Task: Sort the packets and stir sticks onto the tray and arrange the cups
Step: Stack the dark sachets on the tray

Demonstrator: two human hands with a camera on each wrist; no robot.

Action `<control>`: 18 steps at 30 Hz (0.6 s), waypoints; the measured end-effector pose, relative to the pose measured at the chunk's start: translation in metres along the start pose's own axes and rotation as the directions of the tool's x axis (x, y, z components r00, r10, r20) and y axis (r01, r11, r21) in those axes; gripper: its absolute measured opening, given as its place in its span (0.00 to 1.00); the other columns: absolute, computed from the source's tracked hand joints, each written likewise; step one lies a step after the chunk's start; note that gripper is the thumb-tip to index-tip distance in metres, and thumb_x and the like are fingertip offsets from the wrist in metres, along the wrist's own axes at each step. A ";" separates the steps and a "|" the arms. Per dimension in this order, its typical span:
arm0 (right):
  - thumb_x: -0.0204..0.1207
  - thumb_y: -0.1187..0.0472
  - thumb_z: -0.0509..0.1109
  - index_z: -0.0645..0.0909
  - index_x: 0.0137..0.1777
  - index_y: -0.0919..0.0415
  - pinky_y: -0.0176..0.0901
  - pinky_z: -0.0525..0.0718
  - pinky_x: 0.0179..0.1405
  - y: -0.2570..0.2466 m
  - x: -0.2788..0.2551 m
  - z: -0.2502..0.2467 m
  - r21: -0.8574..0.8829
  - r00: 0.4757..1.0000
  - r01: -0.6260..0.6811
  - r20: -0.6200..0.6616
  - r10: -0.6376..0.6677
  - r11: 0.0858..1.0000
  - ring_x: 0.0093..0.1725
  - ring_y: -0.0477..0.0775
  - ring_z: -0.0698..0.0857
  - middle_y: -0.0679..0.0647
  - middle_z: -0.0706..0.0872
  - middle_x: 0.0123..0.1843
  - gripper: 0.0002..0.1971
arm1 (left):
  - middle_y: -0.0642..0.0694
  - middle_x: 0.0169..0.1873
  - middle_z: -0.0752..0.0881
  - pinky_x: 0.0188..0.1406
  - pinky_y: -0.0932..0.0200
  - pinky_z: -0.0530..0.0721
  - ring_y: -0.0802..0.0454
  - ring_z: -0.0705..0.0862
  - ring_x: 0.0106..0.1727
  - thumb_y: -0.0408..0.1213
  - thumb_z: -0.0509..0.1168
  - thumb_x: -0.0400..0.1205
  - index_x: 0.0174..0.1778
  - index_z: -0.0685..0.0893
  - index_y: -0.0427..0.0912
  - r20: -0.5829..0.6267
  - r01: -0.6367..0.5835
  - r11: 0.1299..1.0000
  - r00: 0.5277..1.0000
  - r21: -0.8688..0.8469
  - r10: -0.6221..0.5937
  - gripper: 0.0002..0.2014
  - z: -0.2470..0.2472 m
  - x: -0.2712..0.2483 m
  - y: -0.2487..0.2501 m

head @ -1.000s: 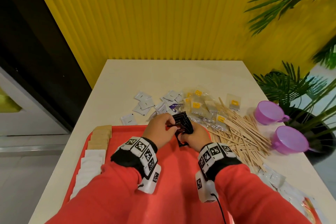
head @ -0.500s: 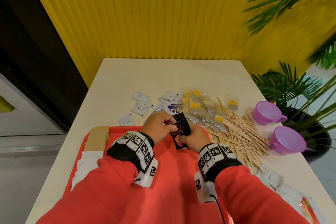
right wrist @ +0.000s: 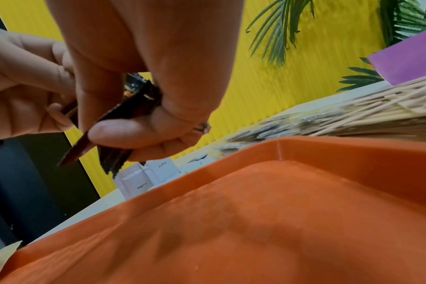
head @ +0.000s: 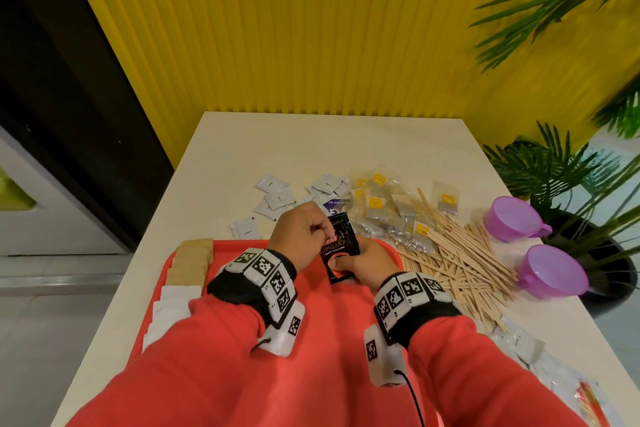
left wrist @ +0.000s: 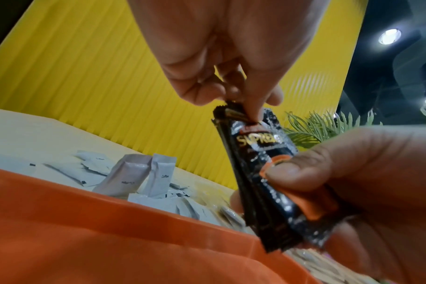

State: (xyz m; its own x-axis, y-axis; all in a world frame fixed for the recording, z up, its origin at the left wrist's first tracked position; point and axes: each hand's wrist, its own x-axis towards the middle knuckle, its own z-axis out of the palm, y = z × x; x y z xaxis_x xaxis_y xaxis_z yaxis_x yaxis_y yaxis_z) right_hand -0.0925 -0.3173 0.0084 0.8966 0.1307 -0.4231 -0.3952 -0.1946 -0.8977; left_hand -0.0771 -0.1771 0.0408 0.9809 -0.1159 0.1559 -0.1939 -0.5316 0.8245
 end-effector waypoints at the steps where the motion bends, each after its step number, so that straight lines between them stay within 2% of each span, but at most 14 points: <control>1: 0.69 0.75 0.71 0.78 0.43 0.55 0.41 0.84 0.33 -0.001 0.000 0.001 0.010 1.000 -0.001 0.002 0.001 1.000 0.37 0.52 0.85 0.54 0.85 0.39 0.14 | 0.58 0.30 0.78 0.34 0.81 0.70 0.64 0.76 0.34 0.16 0.61 0.69 0.27 0.86 0.38 -0.062 0.021 0.999 0.998 -0.025 -0.022 0.15 -0.002 0.000 -0.001; 3: 0.70 0.75 0.71 0.78 0.41 0.55 0.38 0.82 0.29 0.001 0.000 0.003 0.038 1.000 -0.003 0.002 0.003 0.999 0.34 0.50 0.84 0.53 0.85 0.37 0.13 | 0.58 0.32 0.79 0.32 0.80 0.70 0.64 0.74 0.32 0.19 0.64 0.71 0.28 0.83 0.47 -0.171 0.074 0.996 0.982 -0.055 -0.082 0.16 -0.007 -0.001 -0.001; 4: 0.70 0.76 0.70 0.78 0.40 0.55 0.37 0.81 0.27 0.002 -0.001 0.004 0.058 1.000 -0.003 -0.002 0.004 0.998 0.33 0.49 0.84 0.53 0.84 0.36 0.13 | 0.56 0.35 0.80 0.33 0.80 0.70 0.63 0.73 0.32 0.23 0.66 0.73 0.32 0.84 0.49 -0.190 0.102 0.993 0.975 -0.065 -0.112 0.14 -0.009 -0.002 -0.001; 5: 0.70 0.76 0.70 0.79 0.40 0.55 0.35 0.81 0.25 0.003 -0.001 0.005 0.081 1.000 -0.003 -0.004 0.003 0.997 0.32 0.49 0.84 0.53 0.84 0.35 0.13 | 0.55 0.39 0.80 0.34 0.81 0.71 0.64 0.73 0.34 0.27 0.68 0.75 0.42 0.84 0.48 -0.180 0.133 0.988 0.973 -0.083 -0.146 0.09 -0.012 -0.003 -0.002; 6: 0.71 0.76 0.70 0.79 0.40 0.56 0.35 0.82 0.24 0.004 -0.001 0.007 0.107 1.000 -0.008 -0.003 0.008 0.994 0.32 0.49 0.84 0.53 0.84 0.36 0.13 | 0.53 0.45 0.79 0.37 0.80 0.71 0.63 0.74 0.38 0.31 0.69 0.76 0.53 0.83 0.47 -0.136 0.181 0.978 0.971 -0.104 -0.194 0.11 -0.015 -0.005 -0.003; 7: 0.71 0.75 0.70 0.79 0.42 0.56 0.35 0.83 0.25 0.004 0.000 0.009 0.142 1.000 -0.015 0.001 0.015 0.990 0.33 0.49 0.84 0.53 0.85 0.37 0.13 | 0.52 0.51 0.78 0.42 0.76 0.71 0.61 0.76 0.43 0.34 0.70 0.77 0.63 0.78 0.46 -0.060 0.239 0.963 0.967 -0.126 -0.248 0.19 -0.017 -0.008 -0.007; 8: 0.71 0.75 0.70 0.79 0.43 0.56 0.35 0.84 0.26 0.004 0.002 0.012 0.171 1.000 -0.023 0.008 0.022 0.985 0.34 0.49 0.84 0.53 0.85 0.38 0.13 | 0.50 0.58 0.77 0.48 0.70 0.73 0.58 0.77 0.50 0.37 0.70 0.77 0.70 0.72 0.46 0.042 0.312 0.940 0.950 -0.139 -0.309 0.25 -0.019 -0.011 -0.011; 9: 0.72 0.75 0.70 0.79 0.45 0.56 0.36 0.85 0.27 0.004 0.003 0.016 0.195 1.000 -0.025 0.018 0.022 0.980 0.35 0.50 0.84 0.53 0.85 0.38 0.13 | 0.49 0.63 0.76 0.52 0.65 0.73 0.56 0.77 0.55 0.40 0.70 0.78 0.74 0.67 0.46 0.155 0.398 0.907 0.913 -0.136 -0.377 0.29 -0.020 -0.015 -0.016; 11: 0.73 0.76 0.70 0.78 0.48 0.57 0.36 0.85 0.28 0.004 0.004 0.026 0.224 0.999 -0.024 0.049 0.013 0.974 0.36 0.50 0.84 0.53 0.84 0.40 0.13 | 0.46 0.68 0.75 0.55 0.57 0.77 0.52 0.76 0.63 0.44 0.66 0.81 0.76 0.63 0.48 0.367 0.579 0.800 0.787 -0.159 -0.497 0.29 -0.020 -0.024 -0.022; 12: 0.73 0.76 0.69 0.77 0.49 0.57 0.36 0.85 0.28 0.003 0.004 0.032 0.228 0.997 -0.028 0.071 0.012 0.973 0.37 0.50 0.84 0.53 0.84 0.40 0.13 | 0.46 0.69 0.75 0.56 0.53 0.78 0.50 0.76 0.66 0.44 0.63 0.82 0.75 0.65 0.50 0.454 0.662 0.720 0.718 -0.208 -0.528 0.25 -0.020 -0.028 -0.025; 13: 0.73 0.76 0.69 0.77 0.49 0.57 0.35 0.84 0.27 0.001 0.003 0.040 0.225 0.996 -0.027 0.093 0.006 0.974 0.38 0.50 0.84 0.53 0.84 0.40 0.14 | 0.46 0.67 0.76 0.57 0.50 0.78 0.47 0.76 0.66 0.44 0.61 0.84 0.72 0.68 0.51 0.508 0.717 0.641 0.674 -0.275 -0.536 0.20 -0.020 -0.032 -0.026; 14: 0.73 0.77 0.68 0.77 0.50 0.57 0.34 0.84 0.28 -0.001 0.002 0.048 0.206 0.994 -0.021 0.113 -0.003 0.978 0.38 0.49 0.84 0.53 0.84 0.40 0.14 | 0.46 0.64 0.78 0.57 0.48 0.78 0.46 0.77 0.64 0.42 0.59 0.85 0.68 0.70 0.52 0.527 0.741 0.578 0.661 -0.343 -0.535 0.15 -0.021 -0.035 -0.027; 16: 0.68 0.76 0.72 0.75 0.56 0.61 0.30 0.82 0.34 -0.001 0.003 0.066 0.130 0.994 0.029 0.103 -0.042 0.991 0.41 0.47 0.83 0.52 0.83 0.42 0.19 | 0.46 0.54 0.82 0.51 0.51 0.80 0.47 0.81 0.55 0.38 0.58 0.86 0.62 0.73 0.51 0.499 0.737 0.505 0.675 -0.449 -0.543 0.10 -0.025 -0.039 -0.033; 18: 0.64 0.76 0.74 0.70 0.64 0.65 0.27 0.81 0.40 -0.003 0.003 0.082 0.064 0.995 0.080 0.051 -0.084 0.995 0.48 0.48 0.82 0.53 0.82 0.48 0.28 | 0.46 0.46 0.82 0.40 0.55 0.82 0.51 0.81 0.45 0.32 0.57 0.86 0.61 0.73 0.48 0.430 0.710 0.499 0.701 -0.497 -0.570 0.10 -0.033 -0.041 -0.038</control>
State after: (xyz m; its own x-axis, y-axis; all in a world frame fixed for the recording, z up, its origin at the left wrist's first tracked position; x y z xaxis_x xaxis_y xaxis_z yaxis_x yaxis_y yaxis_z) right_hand -0.1045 -0.2369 0.0001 0.9152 0.1960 -0.3522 -0.3340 -0.1207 -0.9348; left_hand -0.1094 -0.1246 0.0206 0.7923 -0.1389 -0.5940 0.6061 0.0690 0.7924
